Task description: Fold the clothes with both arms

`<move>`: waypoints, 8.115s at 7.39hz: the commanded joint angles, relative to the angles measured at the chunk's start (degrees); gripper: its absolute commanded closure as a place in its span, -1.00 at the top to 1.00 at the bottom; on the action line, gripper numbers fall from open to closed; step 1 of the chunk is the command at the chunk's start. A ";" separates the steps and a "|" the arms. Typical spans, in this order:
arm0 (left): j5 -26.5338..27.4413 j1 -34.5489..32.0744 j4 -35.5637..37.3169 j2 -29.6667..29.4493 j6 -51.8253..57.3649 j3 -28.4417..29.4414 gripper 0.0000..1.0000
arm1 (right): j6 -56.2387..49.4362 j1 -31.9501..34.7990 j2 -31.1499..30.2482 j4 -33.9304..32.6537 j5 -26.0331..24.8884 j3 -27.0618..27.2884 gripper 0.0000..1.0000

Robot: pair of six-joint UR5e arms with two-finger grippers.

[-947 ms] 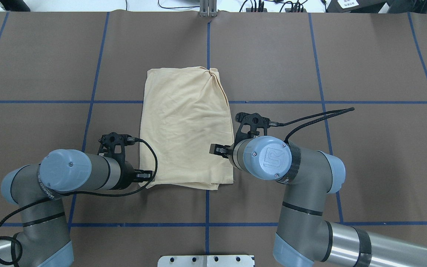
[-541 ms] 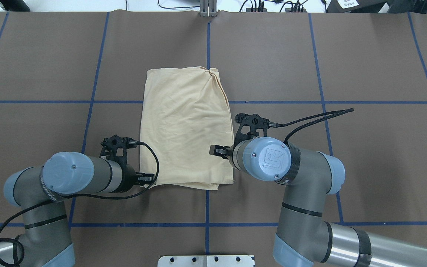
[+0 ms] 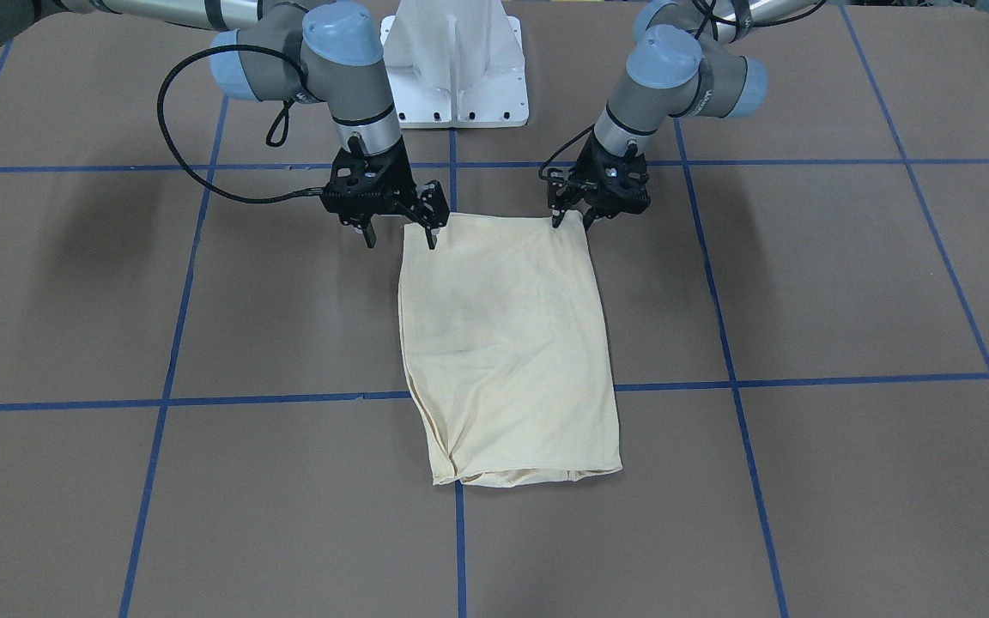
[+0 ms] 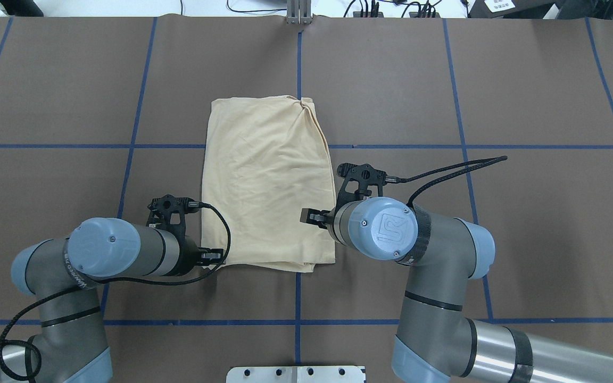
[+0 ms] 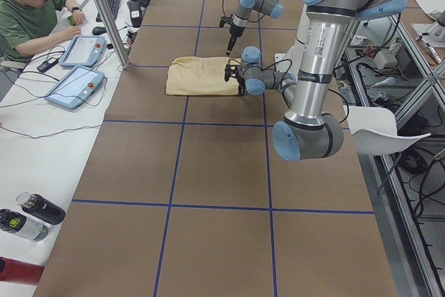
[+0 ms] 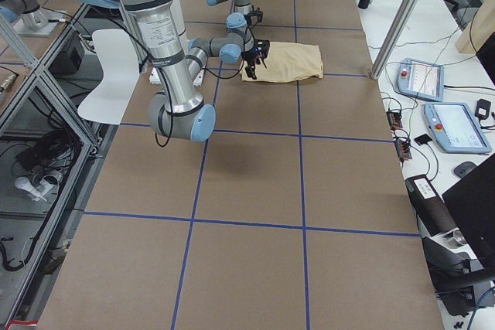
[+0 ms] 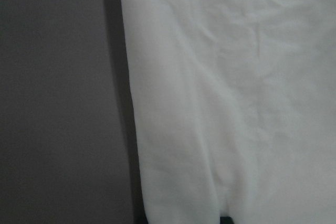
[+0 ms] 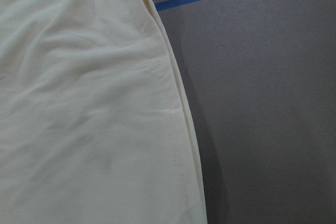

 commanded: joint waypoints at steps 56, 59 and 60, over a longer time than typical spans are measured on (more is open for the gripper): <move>-22.38 -27.79 14.47 -12.67 35.58 6.06 1.00 | -12.64 1.87 23.82 -10.80 -5.36 -24.66 1.00; -22.29 -27.79 14.47 -12.67 35.58 6.06 1.00 | -16.44 6.18 23.82 -4.00 -7.02 -30.87 1.00; -22.29 -27.70 14.39 -12.67 35.58 6.06 1.00 | -16.61 8.37 23.91 -0.99 -6.95 -32.03 1.00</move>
